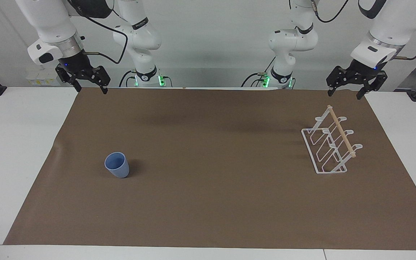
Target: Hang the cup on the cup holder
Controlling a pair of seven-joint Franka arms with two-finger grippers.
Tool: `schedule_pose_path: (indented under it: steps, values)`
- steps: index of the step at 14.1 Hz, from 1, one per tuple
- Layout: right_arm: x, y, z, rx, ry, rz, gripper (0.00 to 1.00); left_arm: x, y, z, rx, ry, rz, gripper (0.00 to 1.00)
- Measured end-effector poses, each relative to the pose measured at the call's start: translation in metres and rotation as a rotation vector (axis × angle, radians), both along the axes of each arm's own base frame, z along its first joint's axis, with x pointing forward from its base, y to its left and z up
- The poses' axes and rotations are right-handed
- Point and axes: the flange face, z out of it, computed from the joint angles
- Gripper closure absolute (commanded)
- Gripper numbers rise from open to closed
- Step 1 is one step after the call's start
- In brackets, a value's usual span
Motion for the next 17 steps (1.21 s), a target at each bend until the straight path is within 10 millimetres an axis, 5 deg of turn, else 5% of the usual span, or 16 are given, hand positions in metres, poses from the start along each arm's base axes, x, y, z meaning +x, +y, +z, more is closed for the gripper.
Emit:
schedule_pose_path:
  steps: [9, 14, 17]
  values:
    - [0.001, -0.001, -0.005, 0.000, -0.006, -0.004, 0.00, -0.008, 0.002, 0.002, 0.003, 0.054, 0.001, 0.00]
    - [0.011, 0.027, -0.048, -0.012, -0.134, 0.049, 0.00, -0.005, 0.002, 0.005, 0.001, 0.026, 0.002, 0.00]
    - [0.023, 0.026, -0.077, -0.013, -0.170, 0.078, 0.00, -0.004, 0.001, 0.006, 0.000, 0.020, 0.001, 0.00]
